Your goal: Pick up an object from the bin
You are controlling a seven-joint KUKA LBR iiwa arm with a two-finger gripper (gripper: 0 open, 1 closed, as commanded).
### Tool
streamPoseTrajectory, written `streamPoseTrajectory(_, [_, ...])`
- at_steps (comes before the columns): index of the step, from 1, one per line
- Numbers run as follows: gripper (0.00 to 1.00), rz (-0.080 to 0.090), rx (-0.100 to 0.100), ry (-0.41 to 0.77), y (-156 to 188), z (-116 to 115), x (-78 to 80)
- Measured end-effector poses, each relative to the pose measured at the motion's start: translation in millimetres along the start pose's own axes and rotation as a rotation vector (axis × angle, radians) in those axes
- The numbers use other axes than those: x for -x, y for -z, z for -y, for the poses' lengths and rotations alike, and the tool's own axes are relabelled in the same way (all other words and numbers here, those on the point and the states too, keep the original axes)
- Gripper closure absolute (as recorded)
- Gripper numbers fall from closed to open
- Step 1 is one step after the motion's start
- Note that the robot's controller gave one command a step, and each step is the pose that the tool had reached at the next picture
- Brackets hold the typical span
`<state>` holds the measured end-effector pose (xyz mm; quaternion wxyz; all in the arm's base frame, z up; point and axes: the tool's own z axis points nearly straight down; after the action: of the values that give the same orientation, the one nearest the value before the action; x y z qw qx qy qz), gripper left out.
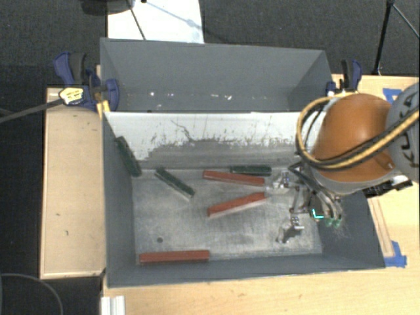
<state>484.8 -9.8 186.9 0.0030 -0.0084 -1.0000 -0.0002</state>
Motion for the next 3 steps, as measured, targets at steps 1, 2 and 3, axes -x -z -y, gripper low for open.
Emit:
streamPoseTrajectory(1, [0.00, 0.008, 0.000, 0.000, 4, 0, 1.8])
streamPoseTrajectory(2, [0.00, 0.015, 0.001, -0.026, -54, -10, 23.1])
streamPoseTrajectory(3, [1.00, 0.022, 0.000, 0.035, -109, -16, 59.6])
